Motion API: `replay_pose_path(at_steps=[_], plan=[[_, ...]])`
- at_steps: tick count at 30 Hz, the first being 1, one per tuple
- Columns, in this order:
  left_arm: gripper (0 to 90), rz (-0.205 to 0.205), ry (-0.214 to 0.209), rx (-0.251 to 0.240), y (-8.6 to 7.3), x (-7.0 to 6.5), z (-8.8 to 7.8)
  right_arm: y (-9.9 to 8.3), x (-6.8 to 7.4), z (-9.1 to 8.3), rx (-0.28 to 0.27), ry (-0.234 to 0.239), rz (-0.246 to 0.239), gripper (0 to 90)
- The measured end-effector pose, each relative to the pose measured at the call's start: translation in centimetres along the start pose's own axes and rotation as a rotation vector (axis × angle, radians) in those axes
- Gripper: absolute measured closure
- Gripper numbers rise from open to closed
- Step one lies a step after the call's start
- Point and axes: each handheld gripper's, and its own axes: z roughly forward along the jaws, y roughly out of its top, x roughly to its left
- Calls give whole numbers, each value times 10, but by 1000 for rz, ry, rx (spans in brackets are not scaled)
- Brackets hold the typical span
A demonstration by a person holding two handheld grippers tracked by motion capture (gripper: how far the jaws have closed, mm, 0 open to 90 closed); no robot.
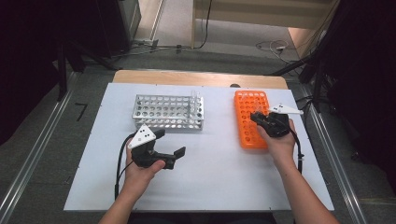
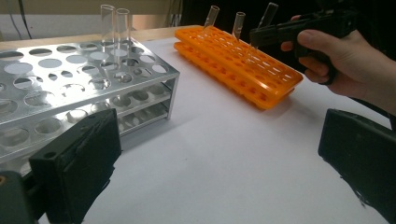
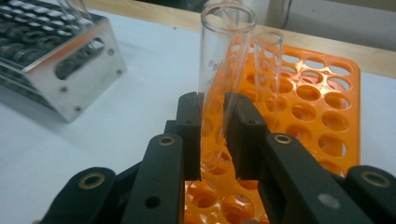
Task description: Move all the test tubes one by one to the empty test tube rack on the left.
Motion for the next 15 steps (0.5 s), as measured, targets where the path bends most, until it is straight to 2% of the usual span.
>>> replay_pose_path(at_steps=[8, 15], plan=[[0, 16, -1, 1, 2, -4, 1, -1, 13, -22, -32, 116, -16, 742], [0, 24, -9, -6, 4, -10, 2, -9, 35, -34, -29, 201, -27, 742]])
